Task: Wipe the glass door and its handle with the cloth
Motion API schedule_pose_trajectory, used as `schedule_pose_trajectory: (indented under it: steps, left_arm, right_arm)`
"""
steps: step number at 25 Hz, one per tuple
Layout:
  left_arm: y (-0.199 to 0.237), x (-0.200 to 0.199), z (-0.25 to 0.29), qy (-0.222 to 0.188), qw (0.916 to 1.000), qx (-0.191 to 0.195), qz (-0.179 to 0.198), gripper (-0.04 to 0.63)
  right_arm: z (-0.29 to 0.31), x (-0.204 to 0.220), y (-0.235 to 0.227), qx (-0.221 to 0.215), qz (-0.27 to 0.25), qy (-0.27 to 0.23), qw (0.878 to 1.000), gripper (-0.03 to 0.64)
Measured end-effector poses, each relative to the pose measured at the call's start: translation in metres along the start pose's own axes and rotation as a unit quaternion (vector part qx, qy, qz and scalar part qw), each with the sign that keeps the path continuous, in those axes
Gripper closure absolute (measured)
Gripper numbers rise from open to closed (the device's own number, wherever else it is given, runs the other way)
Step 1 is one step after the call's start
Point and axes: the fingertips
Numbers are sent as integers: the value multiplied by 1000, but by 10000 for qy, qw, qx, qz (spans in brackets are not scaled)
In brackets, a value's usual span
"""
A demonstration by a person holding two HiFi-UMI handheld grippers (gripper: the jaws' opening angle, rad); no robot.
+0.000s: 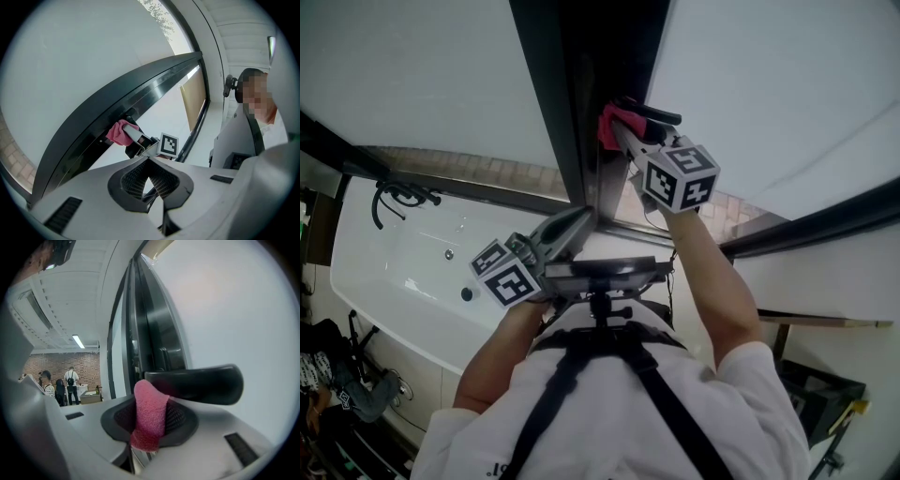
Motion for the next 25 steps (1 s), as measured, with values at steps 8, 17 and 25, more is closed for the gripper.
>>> schedule_pose_trajectory:
  steps: [8, 17, 25]
  left_arm:
    - [-2, 2, 3, 67, 10000, 35, 6, 603]
    - [-6, 2, 9, 158, 9998, 138, 19, 603]
    - [-4, -2, 9, 156, 9998, 144, -6, 603]
  right_arm:
    - [-22, 6, -3, 43, 40, -63, 10000, 518]
    - [-47, 11, -12, 290, -29, -113, 9995, 519]
    - [-63, 13, -19, 447, 24, -175, 9988, 518]
Point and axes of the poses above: the fingertips, and each gripper's own axes: z forward along the fingers, y to its left, x out of its underside, and after that the axes turned 15 degrees about y, right-handed
